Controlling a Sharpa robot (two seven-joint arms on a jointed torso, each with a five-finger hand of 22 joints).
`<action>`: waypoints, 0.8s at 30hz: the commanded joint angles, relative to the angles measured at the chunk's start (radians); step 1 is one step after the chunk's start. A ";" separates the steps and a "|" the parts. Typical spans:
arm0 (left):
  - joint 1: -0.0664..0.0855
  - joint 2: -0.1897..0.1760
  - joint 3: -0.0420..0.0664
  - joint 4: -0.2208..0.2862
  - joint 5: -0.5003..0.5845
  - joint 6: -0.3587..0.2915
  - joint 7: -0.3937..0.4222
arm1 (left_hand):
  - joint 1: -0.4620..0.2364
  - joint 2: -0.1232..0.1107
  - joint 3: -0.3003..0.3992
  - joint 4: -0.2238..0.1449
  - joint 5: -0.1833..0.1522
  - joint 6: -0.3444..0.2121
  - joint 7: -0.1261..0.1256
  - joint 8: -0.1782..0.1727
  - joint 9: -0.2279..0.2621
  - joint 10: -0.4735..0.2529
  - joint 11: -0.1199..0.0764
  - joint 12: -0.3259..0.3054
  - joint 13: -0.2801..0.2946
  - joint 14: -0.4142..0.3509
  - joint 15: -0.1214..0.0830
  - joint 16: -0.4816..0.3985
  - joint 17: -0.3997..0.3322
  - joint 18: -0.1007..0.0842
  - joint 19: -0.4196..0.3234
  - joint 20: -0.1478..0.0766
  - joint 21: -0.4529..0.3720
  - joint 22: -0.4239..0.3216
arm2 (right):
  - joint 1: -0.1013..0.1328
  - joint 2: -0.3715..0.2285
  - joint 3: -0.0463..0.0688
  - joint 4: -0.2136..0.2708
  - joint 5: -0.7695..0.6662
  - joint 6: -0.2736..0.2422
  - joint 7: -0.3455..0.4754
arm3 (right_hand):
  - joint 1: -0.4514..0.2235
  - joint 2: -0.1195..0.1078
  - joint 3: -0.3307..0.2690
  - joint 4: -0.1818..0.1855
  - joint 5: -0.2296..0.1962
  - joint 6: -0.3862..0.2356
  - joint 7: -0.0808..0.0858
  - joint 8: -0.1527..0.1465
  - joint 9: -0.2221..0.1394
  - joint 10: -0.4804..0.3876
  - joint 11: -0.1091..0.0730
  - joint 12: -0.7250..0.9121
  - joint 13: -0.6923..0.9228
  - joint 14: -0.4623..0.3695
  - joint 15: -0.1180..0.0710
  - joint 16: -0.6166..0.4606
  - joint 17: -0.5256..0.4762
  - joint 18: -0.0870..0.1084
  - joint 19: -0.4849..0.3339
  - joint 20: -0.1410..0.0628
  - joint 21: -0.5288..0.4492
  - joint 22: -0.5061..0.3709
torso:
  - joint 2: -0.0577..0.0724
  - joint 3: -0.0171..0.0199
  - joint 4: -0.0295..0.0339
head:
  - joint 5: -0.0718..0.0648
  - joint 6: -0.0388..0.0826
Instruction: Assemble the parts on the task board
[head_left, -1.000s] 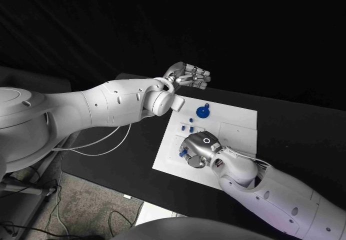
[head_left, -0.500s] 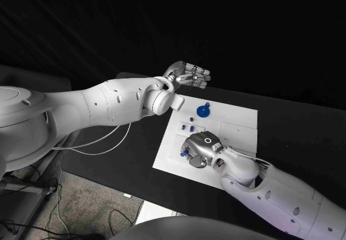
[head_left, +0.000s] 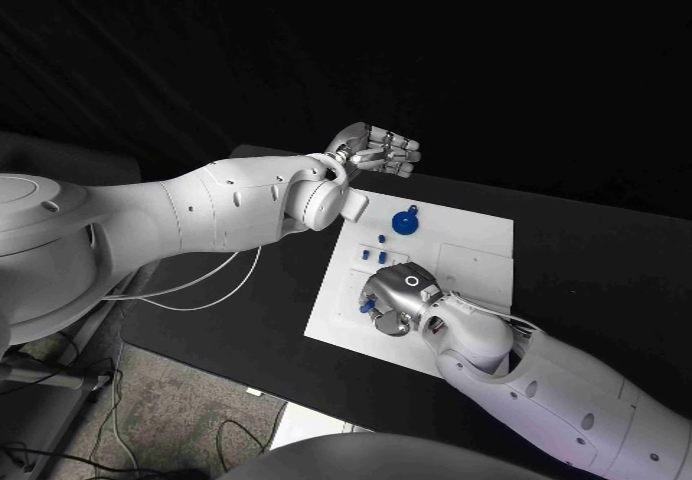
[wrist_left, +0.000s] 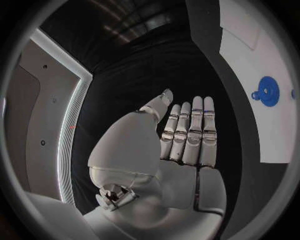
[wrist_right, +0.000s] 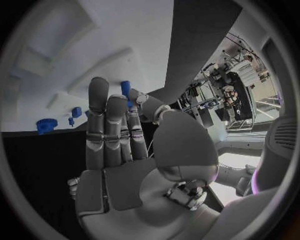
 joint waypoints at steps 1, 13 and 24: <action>0.000 0.004 0.001 0.001 0.004 0.014 0.008 | -0.004 0.006 0.000 -0.005 -0.002 -0.008 0.002 0.002 0.001 -0.007 0.002 0.003 -0.001 -0.006 0.001 -0.005 -0.001 0.015 -0.001 0.005 0.006 -0.001 | -0.002 0.008 -0.001 -0.002 -0.036 0.050 -0.012 | 0.000 0.012 0.006 0.000 0.008 0.004 0.000 0.006 0.000 0.042 -0.036 0.004 -0.003 0.000 -0.005 0.002 -0.002 0.019 0.037 -0.006 -0.005 0.001 | 0.000 -0.0015 0.0009 | -0.001 -0.002; 0.000 0.009 0.001 -0.003 0.004 0.016 0.008 | -0.004 0.008 -0.002 -0.004 -0.001 -0.010 0.002 0.002 0.001 -0.008 0.002 0.003 -0.001 -0.007 0.001 -0.005 -0.001 0.016 0.000 0.006 0.006 -0.007 | -0.001 0.034 -0.001 -0.008 -0.090 0.163 -0.023 | -0.004 0.012 -0.004 0.001 0.035 0.004 0.000 0.006 -0.001 0.040 -0.036 0.004 -0.003 -0.002 -0.005 0.002 -0.002 0.018 0.035 -0.005 -0.008 0.006 | -0.001 -0.0029 0.0016 | 0.004 -0.005; 0.000 0.014 0.001 -0.007 0.004 0.018 0.007 | -0.005 0.008 -0.003 -0.003 -0.001 -0.009 0.002 0.002 0.001 -0.008 0.002 0.003 -0.001 -0.007 0.001 -0.005 -0.001 0.015 0.000 0.006 0.006 -0.009 | 0.001 0.049 -0.001 -0.022 -0.098 0.178 -0.028 | -0.010 0.016 -0.014 0.004 0.029 -0.017 0.007 0.005 -0.004 0.016 -0.029 0.003 -0.004 -0.004 -0.001 -0.007 -0.007 0.017 0.034 -0.001 -0.020 0.005 | -0.001 -0.0001 0.0018 | 0.006 -0.004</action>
